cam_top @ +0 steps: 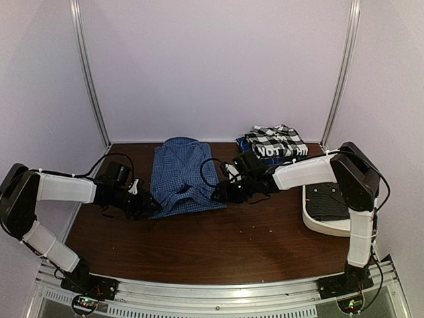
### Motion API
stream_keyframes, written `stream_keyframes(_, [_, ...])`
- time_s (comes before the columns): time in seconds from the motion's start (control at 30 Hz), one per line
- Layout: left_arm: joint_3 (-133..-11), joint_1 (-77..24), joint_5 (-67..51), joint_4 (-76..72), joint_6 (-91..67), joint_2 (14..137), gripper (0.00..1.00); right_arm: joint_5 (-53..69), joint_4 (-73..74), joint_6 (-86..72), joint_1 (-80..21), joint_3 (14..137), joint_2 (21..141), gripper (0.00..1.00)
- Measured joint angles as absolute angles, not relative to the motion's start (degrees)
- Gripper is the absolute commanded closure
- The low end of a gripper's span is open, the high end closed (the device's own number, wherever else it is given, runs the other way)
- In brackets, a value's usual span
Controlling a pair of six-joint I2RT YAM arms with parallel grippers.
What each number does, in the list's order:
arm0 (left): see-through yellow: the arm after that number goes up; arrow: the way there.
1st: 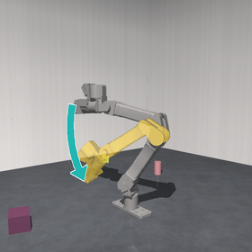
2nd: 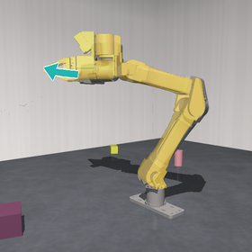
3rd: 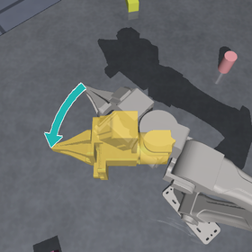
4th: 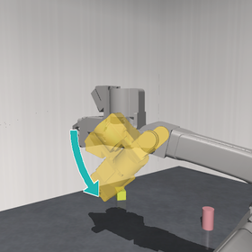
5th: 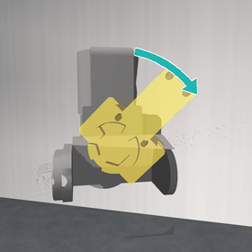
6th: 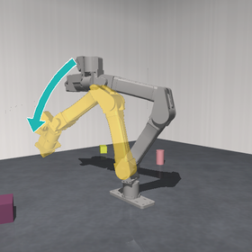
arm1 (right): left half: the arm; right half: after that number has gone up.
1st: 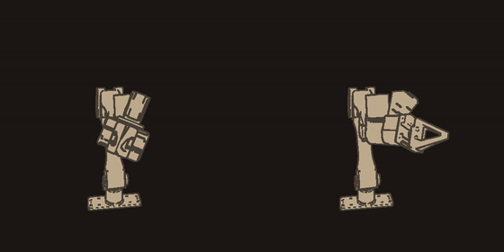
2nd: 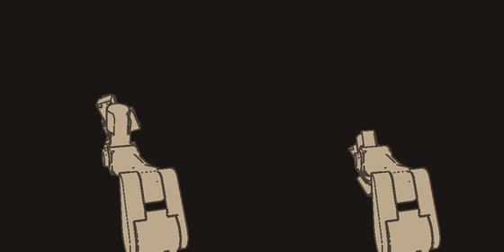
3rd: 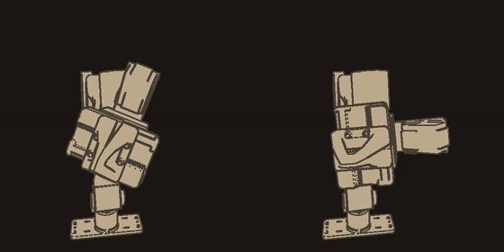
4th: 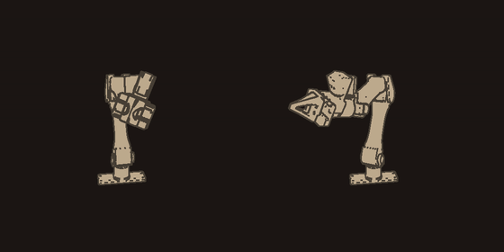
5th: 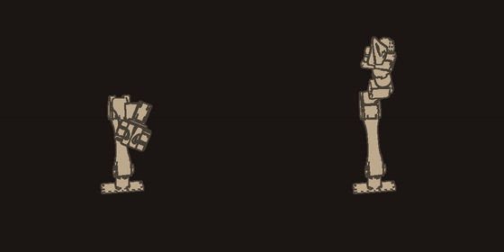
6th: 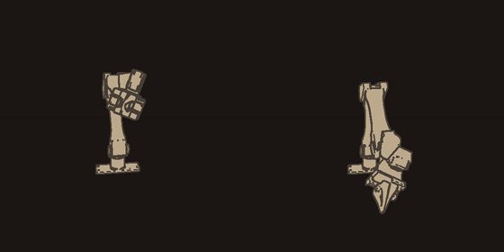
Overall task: Fold and stack the long sleeve shirts
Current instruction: Smooth out the 2/3-rectangle-folded shirt at the center of the board.
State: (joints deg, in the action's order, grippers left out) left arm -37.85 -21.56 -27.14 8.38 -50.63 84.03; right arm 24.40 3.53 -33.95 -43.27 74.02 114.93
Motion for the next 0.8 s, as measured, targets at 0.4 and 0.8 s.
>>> stream_keyframes(0.4, [-37.95, -23.64, -25.65, 6.33, -52.18, 87.46, 0.70, 24.21, 3.44, -33.80, -43.70, 74.46, 117.67, 0.56])
stream_keyframes(0.8, [-39.66, -24.12, -25.67, 6.11, -53.08, 87.48, 1.00, 25.65, 2.79, -34.13, -44.01, 76.60, 117.91, 0.87])
